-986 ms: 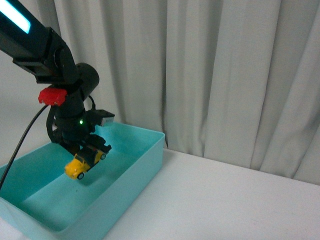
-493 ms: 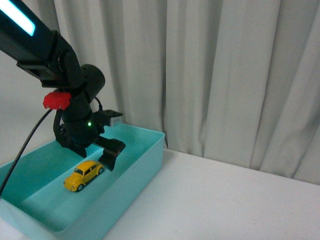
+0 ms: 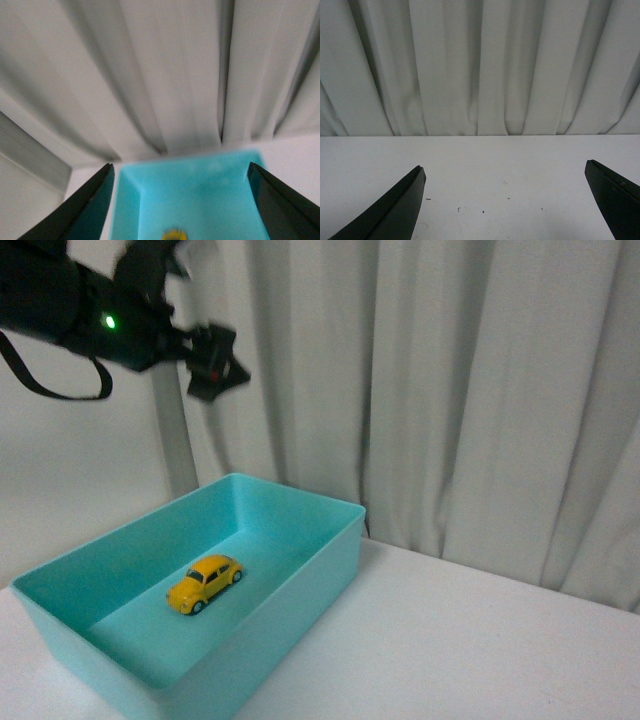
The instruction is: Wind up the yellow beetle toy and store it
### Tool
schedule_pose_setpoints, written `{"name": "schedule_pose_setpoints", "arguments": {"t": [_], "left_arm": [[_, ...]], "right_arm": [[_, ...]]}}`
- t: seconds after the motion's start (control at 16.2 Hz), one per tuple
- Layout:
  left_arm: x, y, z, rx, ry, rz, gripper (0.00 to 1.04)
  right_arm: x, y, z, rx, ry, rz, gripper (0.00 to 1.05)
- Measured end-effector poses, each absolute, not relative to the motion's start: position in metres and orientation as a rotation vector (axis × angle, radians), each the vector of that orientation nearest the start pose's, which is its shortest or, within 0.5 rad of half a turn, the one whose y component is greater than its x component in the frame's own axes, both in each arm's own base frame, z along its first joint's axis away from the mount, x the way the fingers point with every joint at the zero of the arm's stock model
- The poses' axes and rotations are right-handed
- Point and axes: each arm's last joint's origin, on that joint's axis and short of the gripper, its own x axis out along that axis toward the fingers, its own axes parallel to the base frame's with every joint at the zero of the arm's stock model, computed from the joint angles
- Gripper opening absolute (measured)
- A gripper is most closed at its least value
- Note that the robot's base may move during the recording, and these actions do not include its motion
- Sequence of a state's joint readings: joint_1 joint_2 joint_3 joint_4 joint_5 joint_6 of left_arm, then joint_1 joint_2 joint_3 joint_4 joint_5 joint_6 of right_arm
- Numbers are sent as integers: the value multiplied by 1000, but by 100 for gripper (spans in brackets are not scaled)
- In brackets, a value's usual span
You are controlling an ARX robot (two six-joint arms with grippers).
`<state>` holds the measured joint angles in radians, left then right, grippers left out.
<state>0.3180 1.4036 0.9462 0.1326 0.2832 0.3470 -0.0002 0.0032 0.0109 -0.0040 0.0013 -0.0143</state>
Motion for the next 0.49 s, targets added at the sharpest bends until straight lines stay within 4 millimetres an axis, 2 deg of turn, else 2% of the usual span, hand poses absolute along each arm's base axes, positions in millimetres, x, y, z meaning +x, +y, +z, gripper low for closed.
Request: {"name": "schedule_pose_setpoints", "arguments": {"t": [0.12,0.18,0.25,0.37,0.43,0.49], "left_arm": [[230,57,299,121,9,2,60],[204,42,292,81,-49,-11,48],[192,34,276,55,-51,-16,35],[181,27,236,12,34,4,11],[173,22,228,4,24,-2,2],[167,19,226,6,-2,-5,2]], "right_arm": [[97,0,167,-14,-4,0,98],[97,0,167,-14,-4,-1,98],[97,0,167,-14,-4,0,98],[97,0,167,-14,-4,0,98],[97,0,167,-15,-4,0,98],[97,0,167,-15,-4,1,98]]}}
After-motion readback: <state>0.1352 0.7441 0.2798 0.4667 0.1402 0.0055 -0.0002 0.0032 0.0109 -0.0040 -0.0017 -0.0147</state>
